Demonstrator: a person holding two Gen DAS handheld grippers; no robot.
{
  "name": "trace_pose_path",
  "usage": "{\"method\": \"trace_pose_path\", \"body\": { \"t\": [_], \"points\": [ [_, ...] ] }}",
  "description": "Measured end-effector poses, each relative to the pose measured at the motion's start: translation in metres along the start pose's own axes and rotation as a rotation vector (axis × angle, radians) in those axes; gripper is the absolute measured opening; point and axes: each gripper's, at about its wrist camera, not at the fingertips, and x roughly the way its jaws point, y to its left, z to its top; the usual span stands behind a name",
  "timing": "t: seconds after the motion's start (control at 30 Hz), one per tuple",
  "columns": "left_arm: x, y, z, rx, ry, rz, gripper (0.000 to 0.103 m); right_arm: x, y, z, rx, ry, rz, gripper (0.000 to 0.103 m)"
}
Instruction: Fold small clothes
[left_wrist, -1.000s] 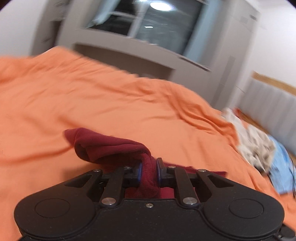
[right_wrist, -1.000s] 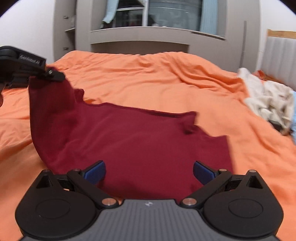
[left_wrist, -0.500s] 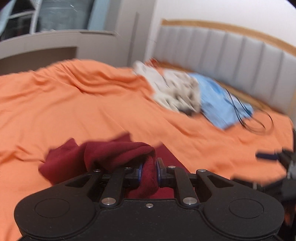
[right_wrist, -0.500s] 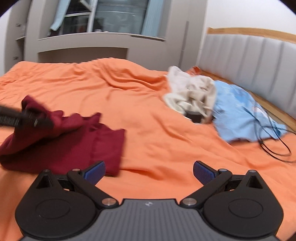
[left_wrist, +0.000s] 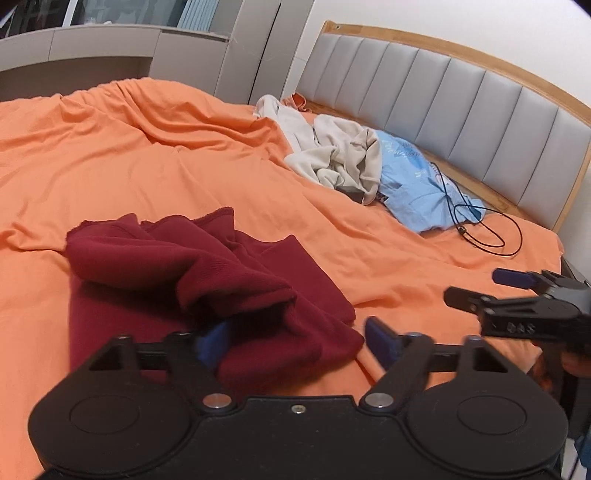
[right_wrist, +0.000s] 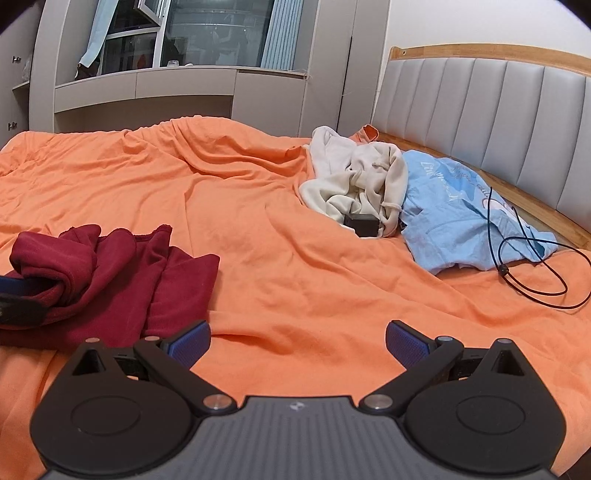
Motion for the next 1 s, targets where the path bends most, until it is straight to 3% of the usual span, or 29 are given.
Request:
{"method": "trace_pose_path", "body": {
  "t": [0.17, 0.47, 0.63, 0.8, 0.93, 1.0],
  "points": [
    [-0.027, 0.003, -0.014, 0.002, -0.028, 0.074, 0.092, 0.0, 0.018, 0.014, -0.025, -0.027, 0.082, 0.103],
    [-0.067, 0.034, -0.031, -0.088, -0.071, 0.259, 0.097, 0.008, 0.086, 0.06, -0.111, -0.091, 0.419, 0.103],
    [-0.069, 0.044, -0.035, -0.083, -0.047, 0.336, 0.097, 0.022, 0.144, 0.075, -0.213, -0.064, 0.557, 0.103],
    [-0.07, 0.046, -0.037, -0.081, -0.039, 0.356, 0.1, 0.047, 0.185, 0.071, -0.295, 0.001, 0.601, 0.103],
    [-0.07, 0.045, -0.039, -0.055, -0.026, 0.381, 0.102, 0.059, 0.187, 0.068, -0.285, 0.017, 0.605, 0.076],
    [-0.07, 0.044, -0.039, -0.042, -0.022, 0.386, 0.102, 0.061, 0.175, 0.071, -0.218, 0.009, 0.615, 0.072]
  ]
}}
